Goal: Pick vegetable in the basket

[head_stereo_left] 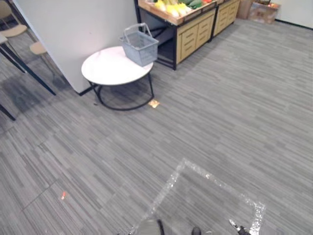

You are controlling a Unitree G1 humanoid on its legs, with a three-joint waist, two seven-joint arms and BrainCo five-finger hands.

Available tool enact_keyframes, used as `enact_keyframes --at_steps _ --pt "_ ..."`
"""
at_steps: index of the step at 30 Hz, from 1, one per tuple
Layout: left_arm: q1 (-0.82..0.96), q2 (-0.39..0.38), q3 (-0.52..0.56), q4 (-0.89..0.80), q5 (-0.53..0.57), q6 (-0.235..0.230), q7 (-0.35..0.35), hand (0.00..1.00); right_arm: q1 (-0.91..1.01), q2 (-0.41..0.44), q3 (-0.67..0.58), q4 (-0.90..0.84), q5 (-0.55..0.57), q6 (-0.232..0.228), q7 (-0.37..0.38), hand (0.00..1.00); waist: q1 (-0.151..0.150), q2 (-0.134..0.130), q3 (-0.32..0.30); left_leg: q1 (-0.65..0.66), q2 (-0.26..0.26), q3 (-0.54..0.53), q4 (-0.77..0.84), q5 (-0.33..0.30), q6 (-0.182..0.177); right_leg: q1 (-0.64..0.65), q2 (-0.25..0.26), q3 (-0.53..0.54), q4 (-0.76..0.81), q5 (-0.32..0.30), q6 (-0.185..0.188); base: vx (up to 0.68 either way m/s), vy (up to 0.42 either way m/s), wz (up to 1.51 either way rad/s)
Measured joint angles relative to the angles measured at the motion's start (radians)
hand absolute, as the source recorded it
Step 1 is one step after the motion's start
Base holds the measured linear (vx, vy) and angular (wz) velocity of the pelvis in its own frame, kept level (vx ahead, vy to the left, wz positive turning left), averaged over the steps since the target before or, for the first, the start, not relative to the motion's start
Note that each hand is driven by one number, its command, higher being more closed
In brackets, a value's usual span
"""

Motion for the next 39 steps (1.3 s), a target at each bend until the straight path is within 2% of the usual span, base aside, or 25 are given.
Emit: enact_keyframes --at_steps 2,4,6,8,10,11,12,13,14,17,18,19,20,22,25,27,30,31,32,33,34,35,36,37,39 --pt "0.002 -0.002 -0.004 -0.005 -0.001 0.0 -0.002 0.0 0.003 -0.002 0.015 -0.017 0.0 0.001 -0.001 0.0 0.001 0.005 0.0 -0.054 -0.012 -0.022 -0.003 -0.047 -0.006 0.007 -0.021 0.002 0.002 -0.007 0.003 0.11 0.096 0.0" --pt "0.002 -0.003 -0.023 -0.003 -0.003 -0.001 0.0 0.0 -0.009 -0.006 0.016 -0.028 0.0 -0.001 -0.002 0.0 0.005 0.008 -0.001 -0.082 -0.015 -0.018 -0.19 -0.047 -0.009 0.004 -0.053 0.01 0.002 -0.016 0.017 0.17 0.162 -0.06" --pt "0.008 -0.012 -0.021 -0.005 -0.003 -0.003 0.004 0.0 -0.01 -0.006 0.032 -0.049 0.0 -0.003 -0.005 0.0 0.022 0.016 -0.006 -0.077 0.006 -0.017 -0.466 0.018 -0.01 0.008 -0.074 0.02 0.003 -0.033 0.043 0.22 0.212 -0.14" --pt "0.019 -0.023 -0.02 0.0 -0.001 -0.004 0.016 0.0 -0.015 -0.015 0.06 -0.065 -0.001 -0.018 -0.008 0.0 0.025 0.04 -0.021 -0.08 0.048 -0.016 -0.693 0.077 -0.022 0.013 -0.078 0.026 0.008 -0.063 0.083 0.31 0.291 -0.11" --pt "0.029 -0.029 -0.02 0.014 0.003 -0.003 0.02 0.0 -0.016 -0.018 0.059 -0.064 -0.002 -0.021 -0.009 0.0 0.027 0.05 -0.028 -0.073 0.067 -0.004 -0.722 0.08 -0.024 0.038 -0.091 0.04 0.018 -0.094 0.115 0.43 0.395 -0.19" --pt "0.049 -0.03 -0.017 0.026 0.003 -0.003 0.02 0.0 -0.015 -0.018 0.057 -0.06 -0.002 -0.021 -0.01 0.0 0.027 0.047 -0.037 -0.053 0.072 0.013 -0.702 0.131 -0.026 0.07 -0.118 0.055 0.021 -0.125 0.146 0.58 0.509 -0.3" --pt "0.077 -0.014 -0.022 0.027 0.007 -0.002 0.02 0.0 -0.014 -0.009 0.058 -0.042 -0.004 -0.021 -0.01 0.0 0.028 0.015 -0.08 -0.066 0.02 0.029 -0.643 0.165 -0.016 0.071 -0.185 0.07 0.032 -0.158 0.135 0.53 0.388 -0.36" --pt "0.086 -0.002 -0.022 0.028 0.011 -0.002 0.02 0.0 -0.015 -0.003 0.058 -0.021 -0.008 -0.021 -0.008 0.0 0.028 -0.013 -0.105 -0.075 -0.006 0.044 -0.624 0.145 -0.01 0.056 -0.213 0.083 0.056 -0.156 0.127 0.56 0.32 -0.11" --pt "0.077 0.017 -0.026 0.036 0.023 -0.003 0.026 0.0 -0.022 0.013 0.054 -0.018 -0.008 -0.023 -0.005 0.0 0.023 -0.035 -0.135 -0.083 -0.048 0.06 -0.614 0.108 0.006 0.002 -0.253 0.112 0.153 -0.121 0.114 0.56 0.307 0.08" --pt "0.037 0.041 -0.068 0.049 0.035 0.0 0.024 0.0 -0.015 0.035 0.015 -0.002 -0.009 -0.024 -0.002 0.0 0.02 -0.046 -0.133 0.009 -0.107 0.066 -0.624 0.044 0.03 -0.092 -0.307 0.171 0.447 0.043 0.113 0.57 0.319 0.22" --pt "0.042 0.044 -0.082 0.044 0.048 0.0 0.025 0.0 -0.003 0.036 0.013 -0.002 -0.006 -0.026 0.0 0.0 0.019 -0.047 -0.132 0.101 -0.135 0.071 -0.649 -0.001 0.046 -0.148 -0.349 0.168 0.626 0.236 0.104 0.41 0.192 0.05" --pt "0.044 0.049 -0.099 0.044 0.05 0.0 0.025 0.0 -0.004 0.035 0.016 -0.007 -0.008 -0.028 0.0 0.0 0.016 -0.042 -0.129 0.139 -0.143 0.074 -0.66 -0.014 0.055 -0.17 -0.367 0.166 0.709 0.299 0.093 0.49 0.211 0.09" --pt "0.042 0.061 -0.121 0.044 0.053 0.003 0.024 0.0 -0.008 0.035 0.019 -0.008 -0.01 -0.032 0.0 0.0 0.005 -0.045 -0.124 0.189 -0.158 0.071 -0.671 -0.032 0.068 -0.22 -0.381 0.156 0.861 0.287 0.09 0.48 0.157 0.21" --pt "0.025 0.069 -0.145 0.044 0.055 0.004 0.025 0.0 -0.009 0.029 0.015 -0.025 -0.011 -0.042 -0.001 0.0 -0.015 -0.045 -0.118 0.332 -0.167 0.059 -0.719 -0.076 0.086 -0.326 -0.351 0.103 1.093 0.144 0.063 0.52 0.12 0.13" --pt "-0.003 0.065 -0.14 0.047 0.057 0.004 0.024 0.0 -0.013 0.029 -0.022 -0.029 -0.008 -0.05 -0.003 0.0 -0.034 -0.039 -0.112 0.462 -0.166 0.049 -0.782 -0.109 0.098 -0.434 -0.305 -0.046 1.024 -0.018 0.032 0.45 0.011 0.14" --pt "-0.035 0.056 -0.13 0.044 0.053 0.003 0.023 0.0 -0.004 0.026 -0.03 -0.031 -0.006 -0.05 -0.003 0.0 -0.034 -0.032 -0.103 0.51 -0.163 0.036 -0.812 -0.121 0.098 -0.47 -0.285 -0.095 0.885 -0.03 0.027 0.47 -0.1 0.3" --pt "-0.072 0.001 -0.094 0.015 0.053 0.002 0.021 0.0 0.023 0.016 -0.022 -0.076 -0.006 -0.05 -0.002 0.0 -0.034 0.007 -0.07 0.58 -0.11 0.014 -0.832 -0.175 0.045 -0.506 -0.231 -0.1 0.528 -0.001 0.057 0.59 -0.259 0.36" --pt "-0.088 -0.035 -0.058 0.012 0.053 0.002 0.019 0.0 0.027 0.018 -0.019 -0.082 -0.006 -0.049 -0.002 0.0 -0.036 0.016 -0.063 0.604 -0.075 0.008 -0.833 -0.212 0.023 -0.515 -0.216 -0.074 0.347 0.036 0.083 0.54 -0.321 0.19" --pt "-0.091 -0.054 -0.035 0.006 0.055 0.001 0.018 0.0 0.027 0.02 -0.019 -0.082 -0.006 -0.048 -0.003 0.0 -0.035 0.013 -0.062 0.622 -0.058 0.01 -0.837 -0.239 0.016 -0.519 -0.213 -0.049 0.278 0.07 0.09 0.69 -0.405 0.12" --pt "-0.095 -0.059 -0.013 0.007 0.058 0.0 0.014 0.0 0.033 0.017 -0.013 -0.084 -0.006 -0.046 -0.004 0.0 -0.034 0.013 -0.063 0.656 -0.034 0.017 -0.842 -0.258 0.027 -0.523 -0.198 -0.051 0.309 0.149 0.089 0.49 -0.268 -0.02" --pt "-0.092 -0.06 0.002 0.012 0.059 0.001 0.013 0.0 0.032 0.014 -0.009 -0.086 -0.007 -0.044 -0.004 0.0 -0.031 0.019 -0.061 0.672 -0.022 0.027 -0.833 -0.253 0.026 -0.53 -0.188 -0.05 0.36 0.145 0.083 0.64 -0.366 -0.05" --pt "-0.095 -0.071 0.017 0.013 0.062 -0.002 0.004 0.0 0.031 0.01 0.001 -0.087 -0.008 -0.043 -0.003 0.0 -0.034 0.025 -0.06 0.673 0.005 0.04 -0.788 -0.214 0.015 -0.547 -0.177 -0.056 0.458 0.059 0.032 0.63 -0.412 -0.03" --pt "-0.097 -0.085 0.018 0.01 0.063 -0.002 -0.002 0.0 0.032 0.007 0.003 -0.09 -0.009 -0.043 -0.004 0.0 -0.036 0.031 -0.061 0.666 0.035 0.028 -0.722 -0.171 0.007 -0.531 -0.163 -0.072 0.503 -0.002 0.013 0.97 -0.679 0.09" --pt "-0.096 -0.091 0.032 0.002 0.063 -0.002 -0.009 0.0 0.039 0.001 0.0 -0.099 -0.009 -0.038 -0.004 0.0 -0.036 0.049 -0.07 0.604 0.087 -0.034 -0.525 -0.08 -0.009 -0.456 -0.13 -0.109 0.503 -0.066 -0.017 0.93 -0.624 0.2" --pt "-0.097 -0.093 0.039 -0.013 0.063 0.004 -0.018 0.0 0.044 0.001 -0.008 -0.104 -0.011 -0.037 -0.002 0.0 -0.037 0.054 -0.075 0.46 0.091 -0.141 -0.194 0.044 -0.097 -0.345 -0.1 -0.143 0.446 -0.108 -0.033 0.69 -0.354 0.28"
